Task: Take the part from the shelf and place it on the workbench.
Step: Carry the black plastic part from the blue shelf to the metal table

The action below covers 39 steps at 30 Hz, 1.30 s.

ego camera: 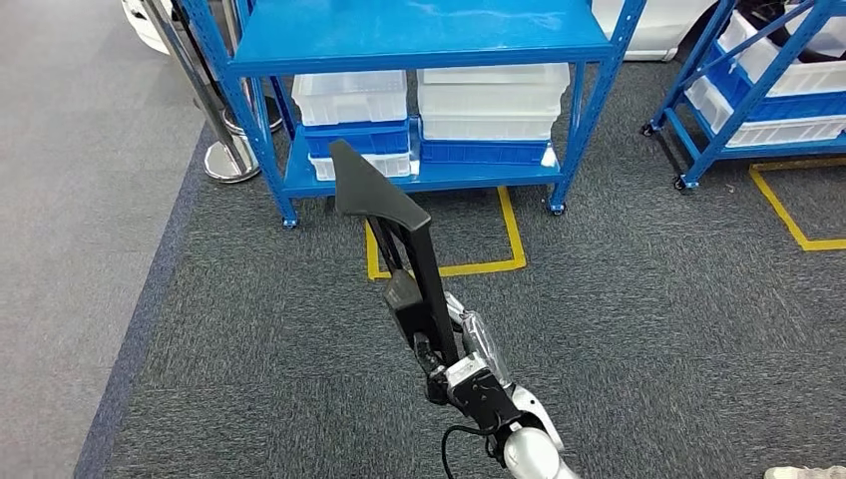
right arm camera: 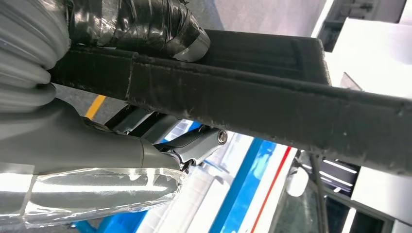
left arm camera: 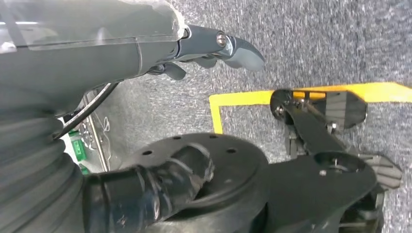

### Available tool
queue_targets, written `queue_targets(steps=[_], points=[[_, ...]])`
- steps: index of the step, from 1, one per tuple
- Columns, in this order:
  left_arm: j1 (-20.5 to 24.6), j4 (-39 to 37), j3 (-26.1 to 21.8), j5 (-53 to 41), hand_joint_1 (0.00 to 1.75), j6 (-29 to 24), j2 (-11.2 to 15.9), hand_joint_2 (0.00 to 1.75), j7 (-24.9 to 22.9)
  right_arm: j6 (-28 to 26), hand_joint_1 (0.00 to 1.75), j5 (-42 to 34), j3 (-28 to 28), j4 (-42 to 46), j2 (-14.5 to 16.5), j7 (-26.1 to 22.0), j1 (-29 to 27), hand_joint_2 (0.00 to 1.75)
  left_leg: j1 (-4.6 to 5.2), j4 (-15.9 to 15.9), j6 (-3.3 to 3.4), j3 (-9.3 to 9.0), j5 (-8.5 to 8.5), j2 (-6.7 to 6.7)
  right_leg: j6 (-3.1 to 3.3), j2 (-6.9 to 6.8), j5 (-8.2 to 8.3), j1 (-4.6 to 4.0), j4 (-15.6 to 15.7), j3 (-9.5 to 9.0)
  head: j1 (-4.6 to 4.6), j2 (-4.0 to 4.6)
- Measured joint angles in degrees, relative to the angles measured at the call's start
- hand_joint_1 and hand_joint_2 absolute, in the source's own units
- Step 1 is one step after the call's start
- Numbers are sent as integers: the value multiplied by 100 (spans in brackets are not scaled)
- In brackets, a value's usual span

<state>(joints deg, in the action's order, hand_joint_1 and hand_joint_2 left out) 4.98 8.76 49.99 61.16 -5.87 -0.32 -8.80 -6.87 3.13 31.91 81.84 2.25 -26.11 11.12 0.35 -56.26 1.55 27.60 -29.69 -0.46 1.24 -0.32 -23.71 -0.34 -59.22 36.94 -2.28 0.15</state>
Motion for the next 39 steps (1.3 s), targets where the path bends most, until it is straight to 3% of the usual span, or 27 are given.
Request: queue_targets(steps=[2,5,6,7,8,10,12,15,17,20,21,22,23,26,28,30,32,35,37,38,39], points=[[6,0,4,1,0,-3,-5,175,-3,-5,175,0,2,25,-7,-11,-6,175,-35,89,69,23,112,-24,-63,19,-182,4,-188,88,-4,0],[-2,0,8,2,0,-10,-3,175,-5,-26,175,0,3,43,-38,-21,-33,175,-46,83,119,152,228,-46,-145,32,-804,60,-1192,456,-7,0],[-6,0,8,2,0,-13,-1,175,-5,-33,175,0,4,43,-53,-22,-48,175,-46,54,114,208,250,-46,-167,31,-907,81,-1453,524,-7,0],[-7,0,9,2,0,-14,0,175,-5,-41,175,0,5,43,-66,-23,-61,175,-48,18,109,263,264,-46,-183,29,-907,99,-1523,497,-7,0],[-7,0,10,2,0,-12,0,175,-5,-48,175,-1,6,47,-76,-25,-70,175,-53,-26,102,313,271,-48,-196,24,-815,114,-1372,361,-8,0],[-5,0,16,2,0,-8,-1,175,-5,-55,175,-9,7,75,-92,-37,-74,175,-56,-126,76,397,262,-72,-205,-75,-574,123,-663,-102,-8,0],[-9,0,25,2,0,-4,1,175,-7,-54,175,-26,16,130,-99,-66,-70,175,-36,-224,22,464,246,-108,-161,-163,-477,98,-169,-361,-3,0],[-11,0,45,2,0,3,3,175,-10,-46,175,-37,32,199,-107,-101,-74,175,-33,-260,-76,502,248,-181,-49,-85,-433,68,-91,-328,0,0],[-7,0,57,2,0,6,4,175,-12,-34,175,-37,38,238,-110,-108,-74,175,-54,-436,-140,580,77,-137,41,-28,-370,78,-58,-297,0,0],[-7,0,79,1,0,6,5,175,-10,-17,175,-37,54,271,-110,-113,-79,175,-67,-1419,-184,970,-531,-17,113,59,-288,70,-46,-213,2,0],[-7,0,88,0,0,7,5,175,-10,-9,175,-37,60,275,-110,-114,-85,175,-68,-1715,-182,1075,-648,-7,115,97,-263,59,-48,-182,2,0],[-8,0,97,0,0,7,5,175,-11,-4,175,-37,66,276,-111,-114,-91,175,-68,-1836,-172,1096,-660,-3,113,141,-239,51,-51,-153,2,0],[-10,0,102,0,0,8,5,175,-11,1,175,-37,73,278,-111,-114,-95,175,-67,-1726,-154,1004,-564,7,107,193,-215,46,-55,-128,2,0],[-20,0,109,-3,0,8,14,175,-12,2,175,-37,93,297,-111,-114,-98,175,-64,-598,-70,373,-98,220,61,350,-152,44,-74,-76,1,0],[-16,0,111,-4,0,8,25,175,-12,1,175,-37,102,312,-111,-116,-97,175,-48,-208,-40,194,-19,343,-3,429,-104,52,-78,-38,1,0],[2,0,116,-4,0,10,27,175,-12,2,175,-37,111,323,-114,-121,-102,175,-40,-158,-10,199,20,281,-88,515,-50,57,-60,-16,0,0],[14,0,124,-4,0,15,24,175,-13,4,175,-39,120,339,-121,-133,-112,175,-60,-81,56,180,108,161,-147,447,-138,41,-170,54,-9,0],[-10,-1,137,-4,0,17,25,175,-14,15,175,-67,133,381,-128,-187,-120,175,-57,-35,122,220,192,-26,-195,160,-721,46,-1056,436,-28,0],[-24,-2,143,-2,0,19,30,175,-14,28,175,-114,148,410,-128,-231,-130,175,-48,-51,120,268,204,-155,-223,92,-937,72,-1581,611,-27,0],[-26,-2,146,-1,0,23,30,175,-14,33,175,-138,159,428,-128,-251,-135,175,-48,-60,118,282,206,-220,-230,67,-895,84,-1570,556,-27,0],[-24,-2,149,1,0,26,27,175,-14,39,175,-161,174,454,-126,-266,-138,175,-49,-72,111,290,202,-280,-232,28,-764,93,-1336,388,-28,0]])
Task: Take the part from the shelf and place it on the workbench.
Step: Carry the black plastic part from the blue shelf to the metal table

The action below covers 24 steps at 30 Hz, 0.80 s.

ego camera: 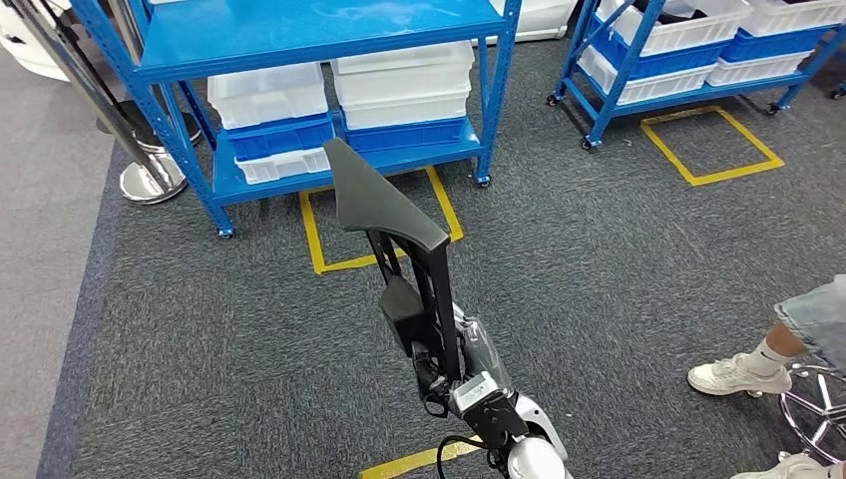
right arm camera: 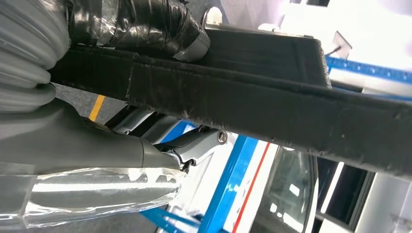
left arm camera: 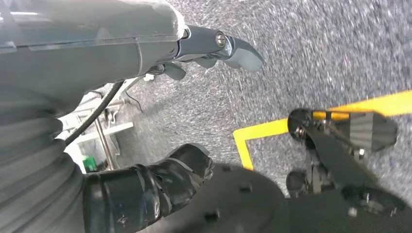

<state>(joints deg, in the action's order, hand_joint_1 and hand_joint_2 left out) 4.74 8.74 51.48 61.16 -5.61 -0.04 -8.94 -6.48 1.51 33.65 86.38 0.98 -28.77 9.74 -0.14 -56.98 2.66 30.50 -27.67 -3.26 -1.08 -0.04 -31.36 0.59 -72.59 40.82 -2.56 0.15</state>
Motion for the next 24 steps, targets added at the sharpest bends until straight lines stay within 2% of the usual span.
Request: queue_targets(steps=[2,3,4,5,6,7,9,11,12,13,14,15,16,18,19,20,22,24], points=[[7,1,11,1,0,5,-5,175,0,18,175,-45,48,78,11,-28,10,175,16,-44,-37,9,-25,-106,28,-217,289,-14,784,-479,0,0],[10,1,20,2,0,7,-6,175,0,29,175,-66,79,120,23,-38,20,175,29,-67,-66,16,-40,-152,58,-320,364,-35,1083,-643,3,0],[15,1,31,2,0,8,-7,175,0,38,175,-85,112,157,38,-47,30,175,45,-88,-96,22,-53,-199,89,-389,387,-56,1253,-723,5,0],[20,1,42,2,0,8,-7,175,0,44,175,-102,136,182,53,-53,37,175,57,-102,-124,27,-63,-249,117,-394,375,-80,1304,-727,7,0],[28,1,51,2,0,8,-7,175,0,50,175,-116,153,200,64,-55,37,175,53,-103,-147,25,-66,-302,149,-330,386,-81,1304,-709,8,0],[35,1,62,2,0,8,-7,175,0,55,175,-129,167,216,73,-56,36,175,42,-132,-176,31,-100,-299,181,-275,404,-73,1319,-700,6,0],[35,0,85,2,0,9,-7,175,0,68,175,-159,204,241,93,-56,51,175,11,-406,-229,141,-320,-96,255,-170,448,-48,1346,-683,6,0],[23,0,107,2,0,9,-7,175,-7,80,175,-194,255,251,127,-57,81,175,-12,-1074,-264,432,-706,179,306,-60,480,-38,1354,-655,8,0],[17,0,117,4,0,9,-7,175,-13,84,175,-213,282,251,143,-59,92,175,-17,-1436,-272,592,-855,240,317,2,490,-43,1352,-643,8,0],[15,0,125,5,0,8,-7,175,-21,86,175,-228,307,251,150,-60,98,175,-20,-1678,-275,700,-914,268,321,69,497,-48,1349,-636,7,0],[15,0,133,7,0,8,-7,175,-29,87,175,-242,335,251,154,-60,101,175,-20,-1725,-273,718,-862,281,321,139,502,-52,1342,-632,7,0],[14,0,138,8,0,8,-7,175,-35,88,175,-251,360,251,160,-60,104,175,-22,-1545,-264,632,-704,297,317,209,506,-52,1333,-632,7,0],[13,0,140,8,0,8,-6,175,-39,89,175,-256,379,251,170,-60,110,175,-27,-1190,-251,466,-483,348,312,278,509,-49,1320,-632,7,0],[7,0,145,9,0,8,-5,175,-45,90,175,-258,405,251,199,-61,134,175,-42,-475,-227,149,-182,581,280,404,518,-55,1281,-604,5,0],[7,0,148,10,0,8,-4,175,-47,91,175,-259,417,251,210,-63,150,175,-44,-272,-219,69,-127,675,248,456,532,-53,1267,-574,5,0],[12,0,150,10,0,8,-4,175,-49,91,175,-259,426,250,215,-66,163,175,-40,-199,-211,49,-131,722,208,506,551,-49,1262,-544,5,0],[31,0,155,10,0,8,-5,175,-50,91,175,-259,436,249,217,-69,171,175,-41,-156,-169,48,-93,628,130,571,586,-36,1267,-501,6,0],[34,0,160,9,0,8,-7,175,-51,91,175,-259,438,249,216,-69,177,175,-57,-100,-92,45,-35,492,83,392,439,-54,1080,-405,-4,0]])
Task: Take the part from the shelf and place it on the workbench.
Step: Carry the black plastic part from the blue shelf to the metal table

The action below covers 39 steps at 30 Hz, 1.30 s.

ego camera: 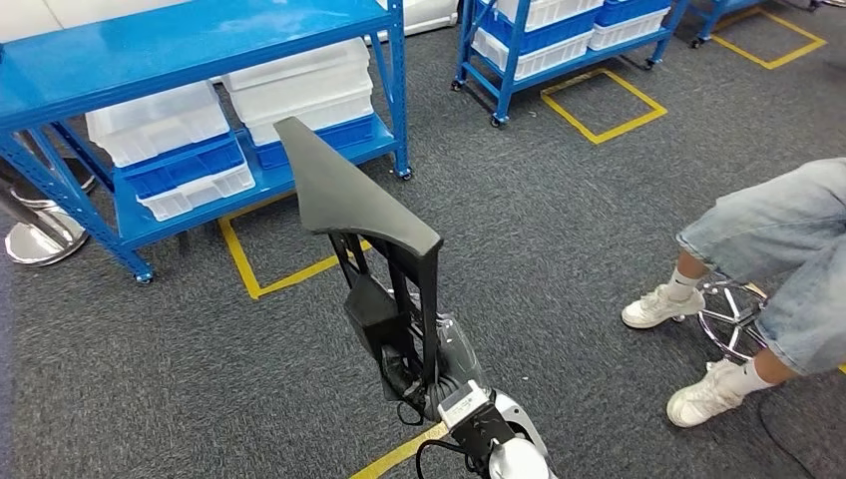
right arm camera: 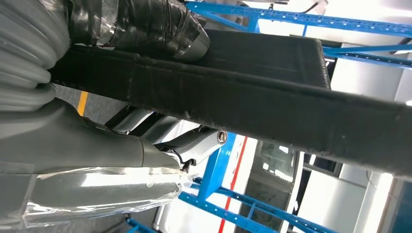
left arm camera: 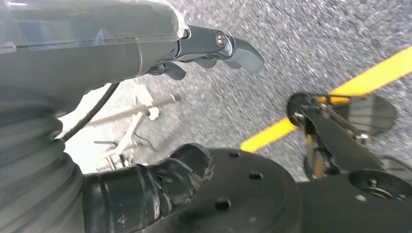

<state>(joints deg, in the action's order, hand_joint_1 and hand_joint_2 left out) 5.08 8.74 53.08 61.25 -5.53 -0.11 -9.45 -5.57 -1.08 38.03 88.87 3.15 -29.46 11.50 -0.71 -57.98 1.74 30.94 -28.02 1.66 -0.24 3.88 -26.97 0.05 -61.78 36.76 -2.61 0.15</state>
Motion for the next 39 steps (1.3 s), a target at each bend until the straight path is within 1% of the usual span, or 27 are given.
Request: queue_targets(steps=[2,3,4,5,6,7,9,10,11,13,15,16,18,19,20,21,22,24,26,28,29,31,33,35,36,37,39], points=[[-17,0,4,0,0,-1,3,175,-1,0,175,-3,2,-3,-1,0,12,175,9,24,49,16,30,-142,-34,-254,-370,0,-606,270,-10,0],[-23,0,7,1,0,-1,7,175,-1,0,175,-5,3,-8,-2,0,15,175,18,20,56,30,33,-211,-52,-302,-541,14,-974,430,-9,0],[-27,0,9,1,0,-1,9,175,-1,0,175,-8,4,-16,-4,1,14,175,24,14,56,40,32,-282,-66,-321,-632,28,-1246,541,-10,0],[-27,0,13,2,0,-1,11,175,-1,0,175,-10,4,-28,-7,2,13,175,27,7,55,48,31,-351,-76,-334,-625,38,-1343,564,-10,0],[-23,0,16,1,0,1,12,175,-1,0,175,-12,5,-37,-9,3,13,175,28,-2,52,51,26,-414,-77,-355,-508,43,-1193,464,-11,0],[-17,0,21,1,0,1,11,175,-1,0,175,-13,5,-44,-10,4,14,175,28,-11,45,50,19,-471,-70,-403,-334,43,-868,273,-10,0],[-9,0,31,-1,0,3,10,175,-1,0,175,-13,6,-46,-10,5,26,175,43,-31,13,48,-6,-566,-27,-623,-84,4,-106,-139,-9,0],[-7,0,37,-1,0,4,10,175,-1,0,175,-13,8,-46,-10,4,33,175,53,-40,-11,48,-16,-605,-2,-702,-39,-19,116,-247,-8,0],[-4,0,43,-1,0,4,10,175,-2,-1,175,-13,9,-46,-9,5,39,175,63,-45,-38,48,-25,-649,21,-738,-40,-44,218,-284,-8,0],[3,0,56,0,0,3,10,175,-4,-2,175,-13,11,-45,-10,5,41,175,66,-42,-97,38,-39,-741,74,-629,-10,-50,251,-276,-8,0],[10,0,67,2,0,0,11,175,-7,-2,175,-13,14,-45,-7,6,43,175,45,-184,-156,80,-171,-624,143,-523,36,-28,307,-288,-7,0],[10,0,71,4,0,-4,11,175,-8,-2,175,-14,18,-45,-2,7,47,175,32,-413,-181,176,-325,-494,173,-474,58,-10,331,-292,-4,0],[5,0,79,14,0,-18,11,175,-8,-2,175,-13,33,-47,7,10,49,175,17,-1140,-216,498,-700,-265,199,-373,75,-4,329,-271,-2,0],[2,0,82,19,0,-26,12,175,-8,-2,175,-13,39,-48,9,11,46,175,14,-1464,-229,651,-812,-228,204,-311,78,-6,320,-262,-3,0],[-1,0,84,23,0,-34,12,175,-8,-2,175,-13,43,-48,9,13,43,175,11,-1622,-236,726,-815,-213,206,-246,80,-8,309,-257,-3,0],[-4,0,84,26,0,-45,13,175,-8,-2,175,-14,44,-48,9,13,41,175,8,-1567,-237,705,-705,-205,205,-175,79,-7,295,-254,-3,0],[-8,0,84,32,0,-62,14,175,-7,-2,175,-14,46,-48,9,13,41,175,1,-1268,-234,569,-492,-173,200,-100,77,-3,277,-254,-2,0],[-17,-1,85,42,0,-96,17,175,-6,-2,175,-14,48,-48,9,13,43,175,-21,-497,-222,233,-138,31,170,30,67,1,227,-233,-3,0],[-15,-1,86,47,0,-120,18,175,-4,-3,175,-13,49,-47,10,13,45,175,-24,-130,-196,76,-55,198,106,134,82,4,196,-180,-4,0],[0,0,86,52,0,-156,18,175,1,-4,175,-13,49,-46,8,13,40,175,-16,-100,-141,64,-46,144,33,229,120,9,207,-139,-5,0],[8,-1,87,55,0,-193,19,175,5,-4,175,-13,50,-46,4,13,35,175,-21,-76,-101,59,-23,79,6,199,105,6,187,-121,-7,0],[3,-2,88,58,0,-274,23,175,16,-6,175,-13,51,-45,-4,13,33,175,-34,-23,-15,53,22,-60,-37,-24,-99,-11,-104,17,-14,0],[-16,-2,90,61,0,-324,34,175,26,-9,175,-13,51,-44,-12,13,30,175,-16,-10,24,69,35,-194,-66,-265,-483,-1,-797,326,-18,0],[-24,-2,92,64,0,-338,47,175,31,-11,175,-13,51,-45,-25,15,13,175,-5,-12,29,83,32,-334,-90,-324,-680,27,-1366,574,-18,0],[-23,-2,92,65,0,-341,51,175,33,-11,175,-13,51,-46,-32,16,5,175,-4,-14,29,83,29,-401,-96,-341,-624,39,-1369,557,-18,0],[-18,-2,93,67,0,-341,52,175,35,-11,175,-13,51,-45,-38,17,0,175,-3,-16,24,79,23,-464,-95,-375,-470,46,-1135,418,-18,0],[-10,-2,96,69,0,-341,53,175,38,-11,175,-13,51,-42,-42,18,2,175,10,-30,-4,61,-1,-566,-67,-592,-132,25,-323,-33,-18,0]])
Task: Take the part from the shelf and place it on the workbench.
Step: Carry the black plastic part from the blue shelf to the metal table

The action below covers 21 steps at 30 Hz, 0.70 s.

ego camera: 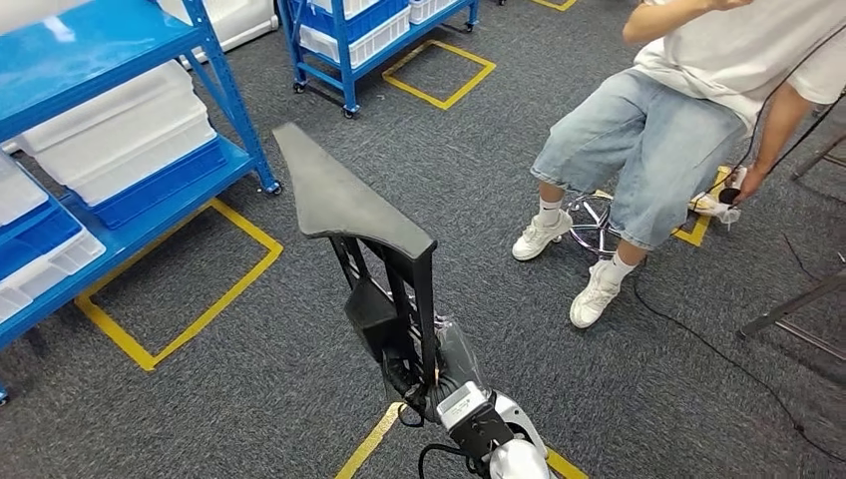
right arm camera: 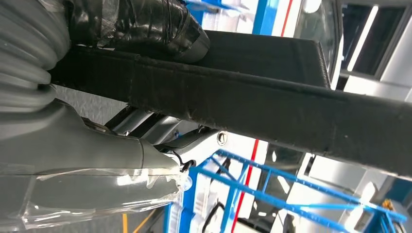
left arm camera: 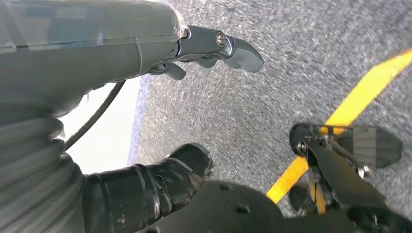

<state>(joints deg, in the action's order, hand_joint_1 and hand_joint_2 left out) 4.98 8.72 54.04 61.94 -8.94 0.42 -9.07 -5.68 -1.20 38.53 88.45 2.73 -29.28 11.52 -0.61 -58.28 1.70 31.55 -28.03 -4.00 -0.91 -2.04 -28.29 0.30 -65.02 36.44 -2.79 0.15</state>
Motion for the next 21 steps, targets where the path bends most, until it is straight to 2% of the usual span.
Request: queue_targets(steps=[1,2,3,5,6,7,9,10,11,12,13,14,16,17,18,20,21], points=[[2,0,2,1,0,0,1,175,3,0,175,0,1,3,1,0,4,175,13,-9,-24,-7,-14,-43,24,-107,90,-24,318,-164,2,0],[3,0,4,2,0,0,1,175,5,0,175,0,1,5,1,0,7,175,26,-15,-52,-13,-27,-89,48,-180,117,-51,498,-247,3,0],[4,0,7,4,0,0,1,175,7,-1,175,0,2,8,1,1,7,175,38,-16,-80,-19,-36,-141,66,-181,101,-76,553,-258,5,0],[13,0,9,8,0,0,2,175,9,-2,175,0,2,12,1,1,2,175,29,-18,-135,-38,-64,-221,121,-51,129,-64,586,-248,6,0],[19,0,10,9,0,0,4,175,10,-2,175,0,2,16,2,1,3,175,18,-82,-163,-22,-126,-154,156,11,146,-47,608,-255,6,0],[22,0,12,9,0,0,6,175,12,-2,175,0,3,20,4,1,6,175,6,-244,-189,43,-245,-30,192,65,166,-26,631,-263,8,0],[18,0,17,9,0,-1,9,175,15,1,175,0,9,25,7,1,10,175,-7,-896,-225,339,-597,263,232,171,184,-11,641,-263,12,0],[12,0,20,9,0,-4,9,175,15,2,175,0,11,25,8,1,7,175,-8,-1277,-236,526,-744,324,238,231,187,-12,636,-258,14,0],[7,0,22,10,0,-9,8,175,15,2,175,0,13,24,7,1,2,175,-9,-1547,-243,666,-801,347,239,302,187,-14,628,-257,13,0],[2,0,25,10,0,-15,8,175,15,2,175,0,14,22,7,2,-2,175,-10,-1633,-244,726,-751,354,239,377,186,-15,617,-256,13,0],[-1,0,26,11,0,-23,8,175,15,2,175,0,14,22,7,3,-4,175,-13,-1484,-241,677,-587,366,236,454,185,-13,603,-257,14,0],[-3,0,27,13,0,-33,9,175,15,2,175,0,15,23,7,5,-4,175,-19,-1147,-236,539,-357,402,229,530,180,-8,585,-258,14,0],[-7,0,30,18,0,-55,11,175,15,2,175,1,15,25,7,9,1,175,-39,-430,-215,239,-49,589,194,659,166,-12,535,-227,12,0],[-6,0,31,20,0,-63,13,175,15,2,175,1,15,26,7,10,3,175,-45,-221,-198,157,5,662,165,708,168,-11,515,-198,11,0],[-1,0,31,22,0,-68,14,175,15,2,175,1,15,27,7,11,5,175,-43,-144,-175,130,-4,706,134,752,177,-13,508,-170,11,0],[21,0,32,24,0,-69,14,175,15,2,175,1,15,27,6,13,0,175,-34,-114,-110,128,23,627,69,825,208,-4,522,-137,13,0],[26,0,32,25,0,-70,14,175,15,2,175,3,16,28,5,13,-5,175,-37,-97,-71,122,41,574,43,772,185,-11,497,-120,9,0]])
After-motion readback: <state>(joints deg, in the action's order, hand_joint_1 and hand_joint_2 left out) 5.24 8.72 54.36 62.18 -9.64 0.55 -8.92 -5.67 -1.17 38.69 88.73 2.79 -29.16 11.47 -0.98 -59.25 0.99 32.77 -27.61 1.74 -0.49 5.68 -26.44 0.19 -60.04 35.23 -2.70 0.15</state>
